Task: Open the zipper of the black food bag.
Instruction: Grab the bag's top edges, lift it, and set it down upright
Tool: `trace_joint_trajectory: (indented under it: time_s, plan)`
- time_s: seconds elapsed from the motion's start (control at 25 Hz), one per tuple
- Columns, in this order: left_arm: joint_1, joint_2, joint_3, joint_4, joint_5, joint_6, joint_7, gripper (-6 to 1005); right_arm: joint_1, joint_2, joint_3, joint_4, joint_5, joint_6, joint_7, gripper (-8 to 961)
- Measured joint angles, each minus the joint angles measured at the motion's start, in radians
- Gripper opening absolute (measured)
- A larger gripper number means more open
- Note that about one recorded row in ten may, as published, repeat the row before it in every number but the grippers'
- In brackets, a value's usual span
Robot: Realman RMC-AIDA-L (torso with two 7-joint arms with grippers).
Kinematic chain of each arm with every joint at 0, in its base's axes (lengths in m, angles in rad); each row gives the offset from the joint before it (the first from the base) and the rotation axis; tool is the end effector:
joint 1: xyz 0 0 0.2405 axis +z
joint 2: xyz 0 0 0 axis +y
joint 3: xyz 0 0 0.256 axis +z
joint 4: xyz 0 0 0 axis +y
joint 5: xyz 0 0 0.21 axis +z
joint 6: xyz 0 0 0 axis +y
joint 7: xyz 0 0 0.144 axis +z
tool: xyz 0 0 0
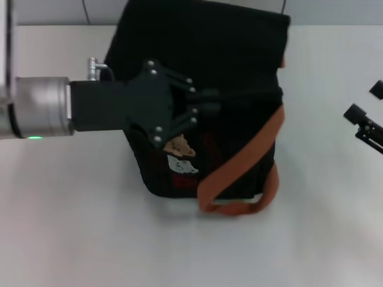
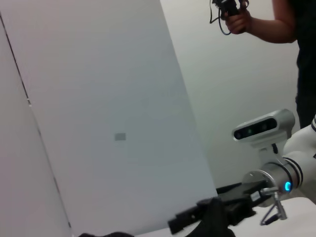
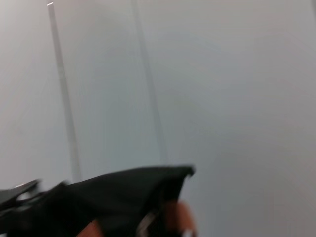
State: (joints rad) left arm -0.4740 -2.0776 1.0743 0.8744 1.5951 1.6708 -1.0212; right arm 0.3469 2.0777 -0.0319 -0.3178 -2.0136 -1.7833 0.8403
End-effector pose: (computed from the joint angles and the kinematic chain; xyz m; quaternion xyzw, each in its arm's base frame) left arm -0.1844 0.3174 0.0055 -0.9374 0.1087 -0.3140 0.1046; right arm 0.3207 0.2511 0.0197 -0.8127 0.1940 0.4350 0.3357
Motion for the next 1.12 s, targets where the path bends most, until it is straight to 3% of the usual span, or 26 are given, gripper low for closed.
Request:
trace_joint_trajectory:
  time_s: [0.04,0.12,0.24,0.64,1.12]
  plan:
    - [-0.011,-0.001,0.029,-0.019,-0.001,-0.032,0.0,92,-0.009,0.004,0.06,0.059,0.0,0.016,-0.111,828]
    - [-0.014,-0.002,0.044,-0.027,-0.001,-0.047,0.0,92,-0.01,0.004,0.07,0.077,0.0,0.021,-0.146,828]
    - [-0.018,-0.003,0.082,-0.048,-0.024,-0.085,0.01,91,-0.014,0.007,0.095,0.203,0.001,0.07,-0.357,828]
    - [-0.015,-0.002,0.096,-0.069,-0.064,-0.087,0.024,90,0.024,0.012,0.135,0.475,-0.002,0.241,-0.762,828]
    - [0.001,-0.001,0.096,-0.08,-0.077,-0.081,0.037,88,0.033,0.014,0.158,0.501,-0.006,0.278,-0.795,828]
